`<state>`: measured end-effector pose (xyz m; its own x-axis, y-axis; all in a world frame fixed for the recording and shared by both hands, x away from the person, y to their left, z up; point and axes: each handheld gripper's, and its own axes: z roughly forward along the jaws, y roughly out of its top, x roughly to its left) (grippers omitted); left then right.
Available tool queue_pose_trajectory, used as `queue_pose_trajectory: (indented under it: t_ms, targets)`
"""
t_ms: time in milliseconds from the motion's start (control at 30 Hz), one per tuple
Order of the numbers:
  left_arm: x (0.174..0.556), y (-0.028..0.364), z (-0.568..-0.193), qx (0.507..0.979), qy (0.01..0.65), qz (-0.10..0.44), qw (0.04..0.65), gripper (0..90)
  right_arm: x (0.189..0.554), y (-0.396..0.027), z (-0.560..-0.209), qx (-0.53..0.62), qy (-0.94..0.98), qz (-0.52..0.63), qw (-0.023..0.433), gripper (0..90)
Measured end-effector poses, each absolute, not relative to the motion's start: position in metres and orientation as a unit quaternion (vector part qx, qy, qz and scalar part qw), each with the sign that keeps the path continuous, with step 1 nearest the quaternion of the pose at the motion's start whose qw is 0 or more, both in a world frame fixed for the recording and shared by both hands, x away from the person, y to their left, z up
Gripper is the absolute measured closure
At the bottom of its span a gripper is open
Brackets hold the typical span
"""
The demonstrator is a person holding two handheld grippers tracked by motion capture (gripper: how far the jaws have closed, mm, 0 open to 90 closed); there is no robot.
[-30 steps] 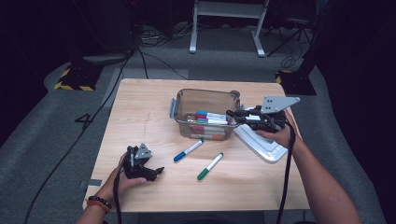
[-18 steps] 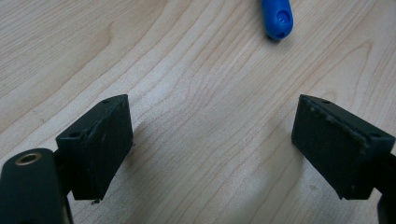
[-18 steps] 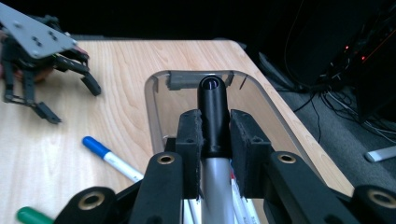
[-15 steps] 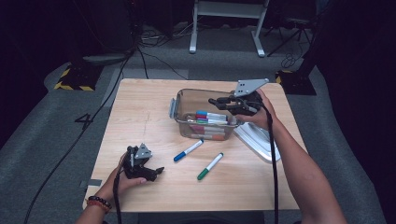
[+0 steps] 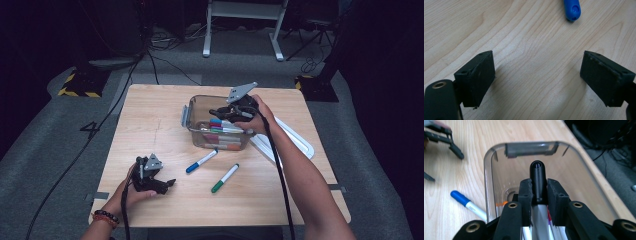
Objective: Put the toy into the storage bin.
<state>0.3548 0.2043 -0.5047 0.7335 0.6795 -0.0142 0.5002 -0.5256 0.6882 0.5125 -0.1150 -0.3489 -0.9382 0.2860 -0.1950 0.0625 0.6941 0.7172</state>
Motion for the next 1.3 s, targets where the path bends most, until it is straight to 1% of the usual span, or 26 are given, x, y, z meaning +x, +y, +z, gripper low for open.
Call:
queue_pose_trajectory:
  t_ms: [267,367,467,633,800,1000,1067,1233,1300]
  targets:
    - [0.355,0.204,-0.505,0.864,0.342,0.129,0.347,13.0,0.522,-0.099,-0.37,0.096,0.935,0.314,0.137,74.4]
    - [0.355,0.204,-0.505,0.864,0.341,0.129,0.347,13.0,0.524,-0.097,-0.376,0.1,0.94,0.301,0.124,73.5]
    - [0.355,0.204,-0.505,0.864,0.341,0.129,0.347,13.0,0.524,-0.098,-0.379,0.111,0.938,0.301,0.128,65.5]
    - [0.355,0.204,-0.505,0.864,0.341,0.129,0.347,13.0,0.522,-0.112,-0.371,0.127,0.919,0.352,0.126,61.2]
    - [0.355,0.204,-0.505,0.864,0.342,0.129,0.347,13.0,0.507,-0.128,-0.355,0.122,0.902,0.396,0.125,56.1]
    - [0.355,0.204,-0.505,0.864,0.342,0.129,0.347,13.0,0.476,-0.148,-0.339,0.089,0.888,0.433,0.127,49.5]
    - [0.355,0.204,-0.505,0.864,0.342,0.129,0.347,13.0,0.47,-0.156,-0.336,0.082,0.884,0.444,0.121,49.2]
    - [0.354,0.204,-0.505,0.864,0.343,0.129,0.347,13.0,0.447,-0.173,-0.335,0.069,0.88,0.451,0.132,43.9]
    - [0.354,0.204,-0.505,0.864,0.343,0.129,0.347,13.0,0.437,-0.18,-0.336,0.065,0.876,0.459,0.131,43.0]
